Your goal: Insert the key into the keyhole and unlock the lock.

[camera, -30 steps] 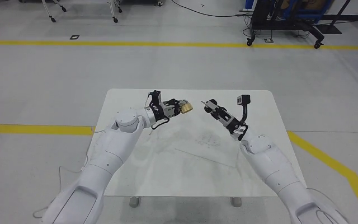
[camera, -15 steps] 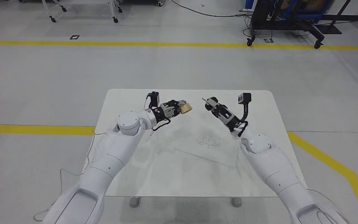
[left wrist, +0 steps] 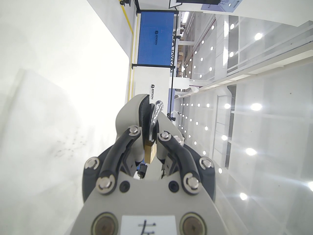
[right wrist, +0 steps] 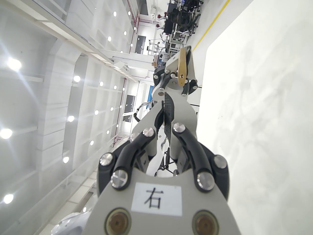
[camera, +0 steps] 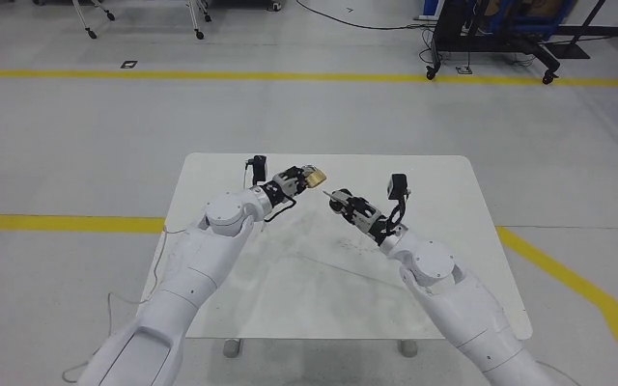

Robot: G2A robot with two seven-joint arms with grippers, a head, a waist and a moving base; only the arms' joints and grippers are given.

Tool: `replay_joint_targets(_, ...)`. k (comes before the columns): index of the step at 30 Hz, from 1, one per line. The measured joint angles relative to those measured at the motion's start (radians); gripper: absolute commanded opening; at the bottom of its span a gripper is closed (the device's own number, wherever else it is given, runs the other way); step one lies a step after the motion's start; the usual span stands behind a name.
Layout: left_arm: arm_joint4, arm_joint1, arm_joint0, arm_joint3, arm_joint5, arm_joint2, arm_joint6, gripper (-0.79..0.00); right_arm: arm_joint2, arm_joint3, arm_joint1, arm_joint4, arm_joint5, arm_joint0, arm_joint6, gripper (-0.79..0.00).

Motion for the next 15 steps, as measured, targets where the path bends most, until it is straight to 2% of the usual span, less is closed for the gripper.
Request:
replay_joint_targets(5, -0.002, 0.001, 0.007, -0.011, 0.022, -0.013, -0.006, -0.785, -0.010, 0.003, -0.008, -0.056, 0.052, 0.015, -0.059, -0.785)
replay_joint_targets(15, 0.004, -0.003, 0.009, -0.015, 0.060, -0.012, -0.037, -0.785, -0.050, 0.035, -0.030, -0.128, 0.082, 0.068, -0.108, -0.785)
